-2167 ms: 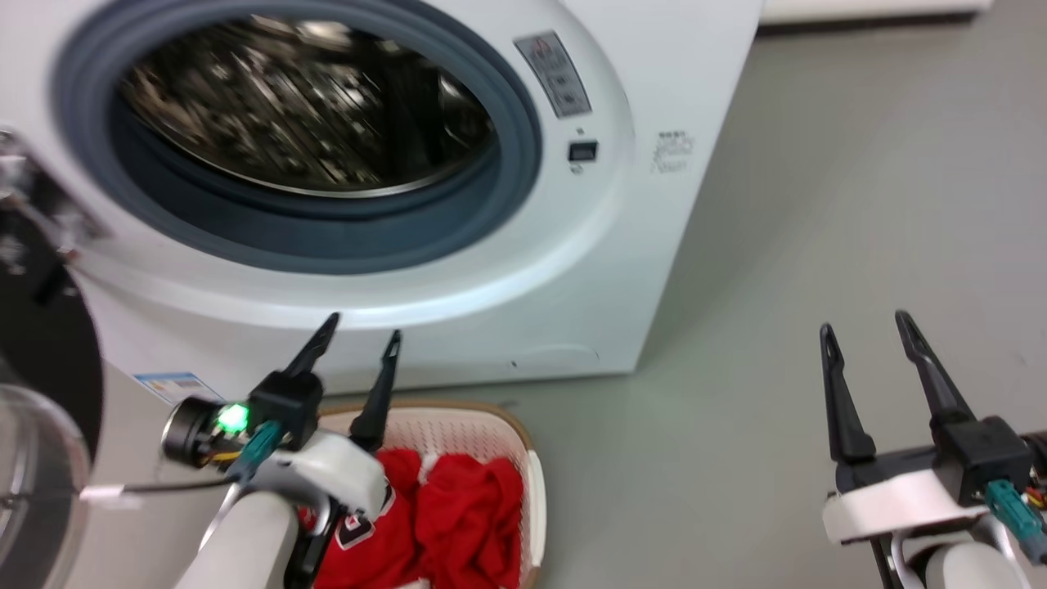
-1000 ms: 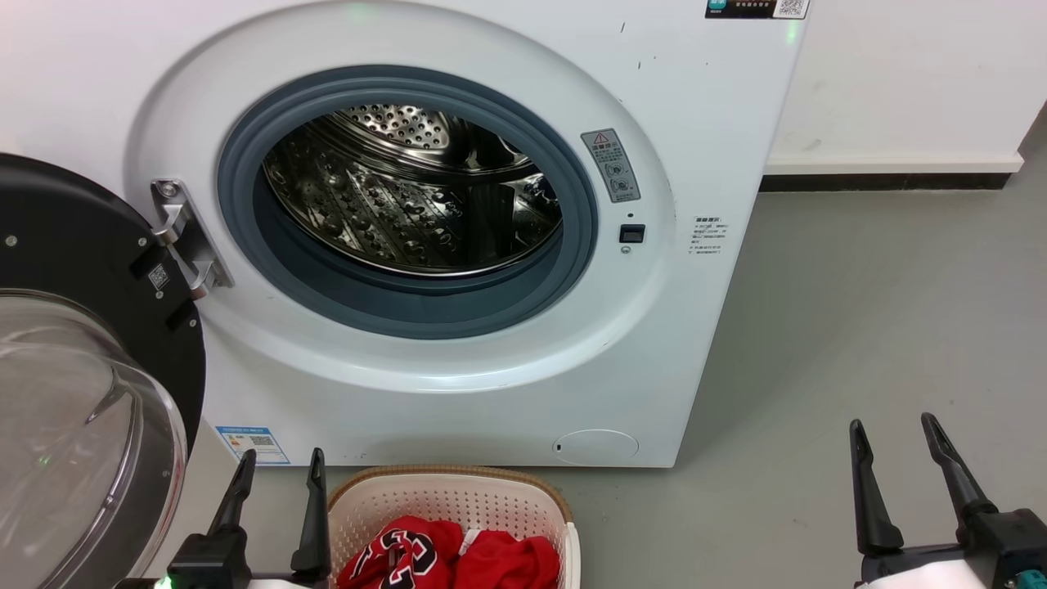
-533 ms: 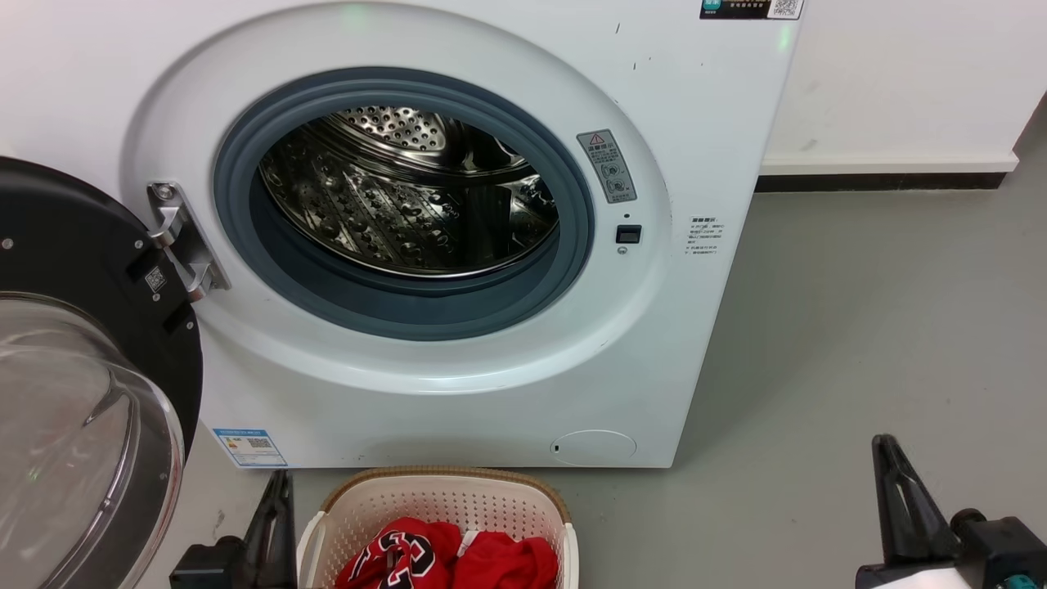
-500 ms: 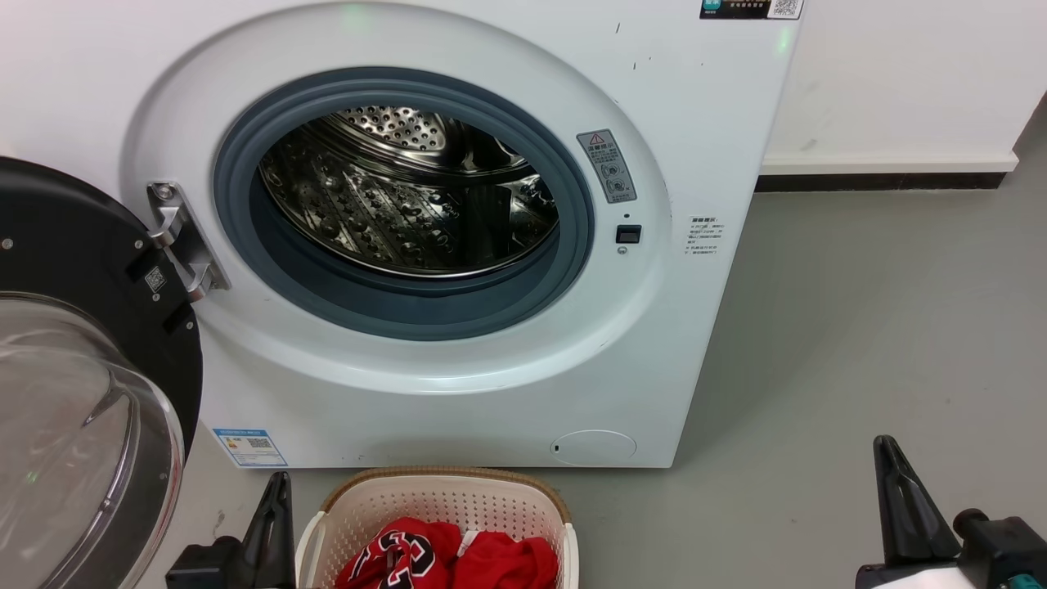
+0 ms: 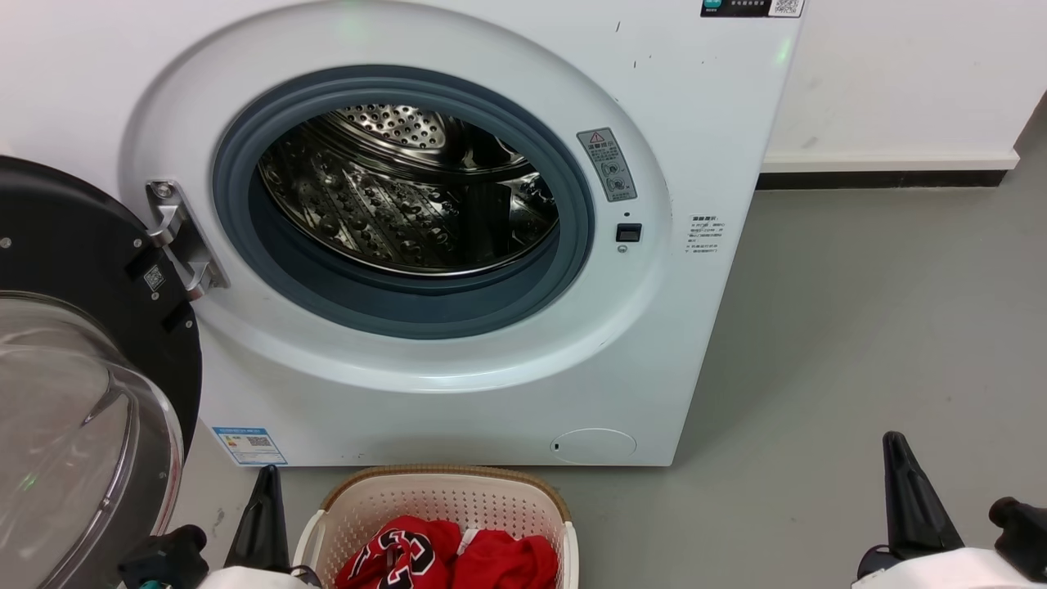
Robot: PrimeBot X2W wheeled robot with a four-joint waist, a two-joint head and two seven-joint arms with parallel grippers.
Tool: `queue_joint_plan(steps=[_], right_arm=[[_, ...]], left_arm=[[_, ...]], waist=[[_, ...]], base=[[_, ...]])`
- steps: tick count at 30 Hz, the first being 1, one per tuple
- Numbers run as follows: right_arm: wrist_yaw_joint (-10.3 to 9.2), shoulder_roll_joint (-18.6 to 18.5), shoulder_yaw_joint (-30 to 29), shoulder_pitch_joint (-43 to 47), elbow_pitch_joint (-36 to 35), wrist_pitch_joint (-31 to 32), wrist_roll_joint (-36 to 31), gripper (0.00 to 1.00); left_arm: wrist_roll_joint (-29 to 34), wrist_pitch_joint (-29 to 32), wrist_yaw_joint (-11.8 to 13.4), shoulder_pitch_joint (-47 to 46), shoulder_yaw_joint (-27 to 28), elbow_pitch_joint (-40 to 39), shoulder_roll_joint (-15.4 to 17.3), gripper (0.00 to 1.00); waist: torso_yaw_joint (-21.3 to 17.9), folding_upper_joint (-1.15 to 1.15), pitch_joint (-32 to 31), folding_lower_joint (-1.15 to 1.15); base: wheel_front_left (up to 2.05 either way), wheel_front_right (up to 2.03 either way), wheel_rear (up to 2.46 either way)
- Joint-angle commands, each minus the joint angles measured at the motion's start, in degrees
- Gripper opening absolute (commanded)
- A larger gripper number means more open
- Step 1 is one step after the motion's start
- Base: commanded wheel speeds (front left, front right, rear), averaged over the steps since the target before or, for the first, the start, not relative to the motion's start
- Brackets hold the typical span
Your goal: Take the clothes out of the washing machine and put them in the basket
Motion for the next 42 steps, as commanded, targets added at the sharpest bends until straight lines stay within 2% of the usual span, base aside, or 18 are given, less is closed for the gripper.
queue_joint_plan(steps=[1,21,42], right_arm=[[-0.01,-0.3,-0.1,-1.8,-0.5,0.4,2.7,0.0],[-0.02,-0.4,-0.3,-4.9,2.0,4.9,22.5,0.0],[-0.03,-0.4,-0.6,-7.4,4.2,8.7,39.2,0.0]], left_arm=[[-2.4,0.4,-0.3,-1.6,0.2,-0.6,0.2,0.0],[-21.1,4.8,-1.3,-4.4,0.9,0.9,-0.1,0.0],[-36.9,8.6,-2.2,-6.8,1.6,2.3,-0.4,0.0]], waist=[[0.0,0.0,0.0,0.0],[0.2,0.0,0.3,0.0],[0.3,0.0,0.6,0.0]], base=[[0.0,0.0,0.0],[0.0,0.0,0.0],[0.0,0.0,0.0]])
